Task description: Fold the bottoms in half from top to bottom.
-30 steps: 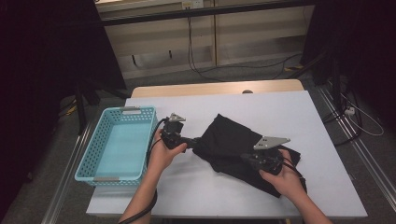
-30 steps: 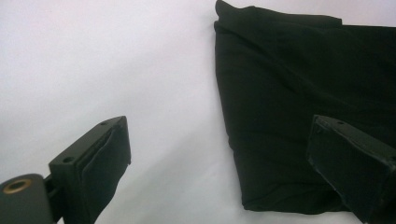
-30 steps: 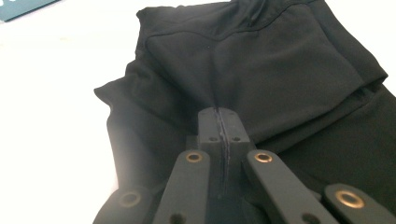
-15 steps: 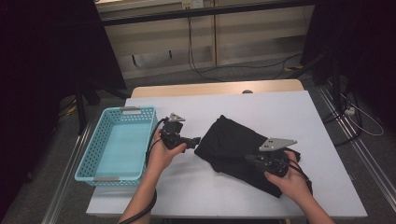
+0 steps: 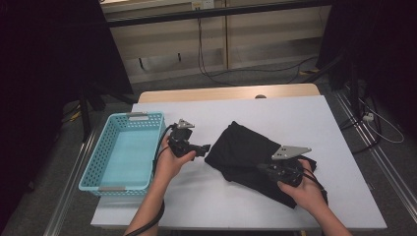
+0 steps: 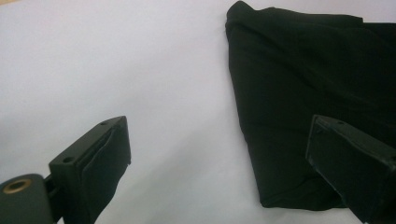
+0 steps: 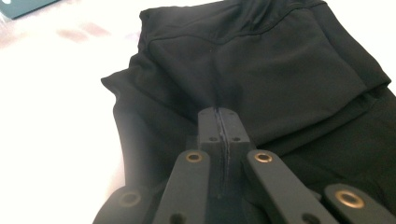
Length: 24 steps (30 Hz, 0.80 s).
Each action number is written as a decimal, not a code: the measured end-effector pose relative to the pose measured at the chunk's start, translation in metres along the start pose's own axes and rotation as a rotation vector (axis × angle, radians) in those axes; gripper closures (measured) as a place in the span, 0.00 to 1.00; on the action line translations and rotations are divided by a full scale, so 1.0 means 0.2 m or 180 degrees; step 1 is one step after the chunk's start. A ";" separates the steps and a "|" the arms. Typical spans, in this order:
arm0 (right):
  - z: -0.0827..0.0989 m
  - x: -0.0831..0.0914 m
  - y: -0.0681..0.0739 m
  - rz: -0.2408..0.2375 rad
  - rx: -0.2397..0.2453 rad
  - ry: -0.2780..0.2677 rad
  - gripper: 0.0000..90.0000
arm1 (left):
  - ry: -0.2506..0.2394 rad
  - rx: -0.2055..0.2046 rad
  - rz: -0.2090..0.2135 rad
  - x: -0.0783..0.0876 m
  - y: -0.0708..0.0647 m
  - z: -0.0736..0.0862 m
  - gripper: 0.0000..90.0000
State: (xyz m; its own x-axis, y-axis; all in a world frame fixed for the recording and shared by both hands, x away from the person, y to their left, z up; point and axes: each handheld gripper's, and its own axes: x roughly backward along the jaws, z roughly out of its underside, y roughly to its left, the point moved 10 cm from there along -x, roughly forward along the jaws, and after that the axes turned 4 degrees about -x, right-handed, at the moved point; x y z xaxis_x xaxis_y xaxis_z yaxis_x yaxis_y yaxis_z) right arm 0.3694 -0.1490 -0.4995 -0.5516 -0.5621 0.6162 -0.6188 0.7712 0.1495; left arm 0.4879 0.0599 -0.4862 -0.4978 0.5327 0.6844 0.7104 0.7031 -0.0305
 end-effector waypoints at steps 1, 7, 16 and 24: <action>0.00 0.00 0.00 0.0002 0.0006 0.0010 0.99 | 0.0014 -0.0009 0.0000 0.00 0.00 0.00 0.07; 0.01 0.01 0.02 -0.0030 0.0044 0.0026 0.99 | 0.0004 -0.0010 -0.0003 0.01 0.00 0.00 0.07; 0.01 0.03 0.08 -0.0109 0.0143 0.0015 0.82 | -0.0008 0.0006 -0.0008 0.02 0.01 0.00 0.07; -0.11 -0.03 -0.19 0.0369 -0.0083 -0.0106 0.70 | 0.0006 -0.0017 0.0006 0.02 0.00 0.00 0.07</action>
State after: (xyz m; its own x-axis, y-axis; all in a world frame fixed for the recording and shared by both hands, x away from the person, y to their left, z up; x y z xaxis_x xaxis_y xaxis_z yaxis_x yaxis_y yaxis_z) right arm 0.4079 -0.1684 -0.4914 -0.6373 -0.4779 0.6046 -0.5352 0.8389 0.0990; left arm 0.4858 0.0627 -0.4834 -0.4956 0.5332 0.6856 0.7139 0.6997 -0.0280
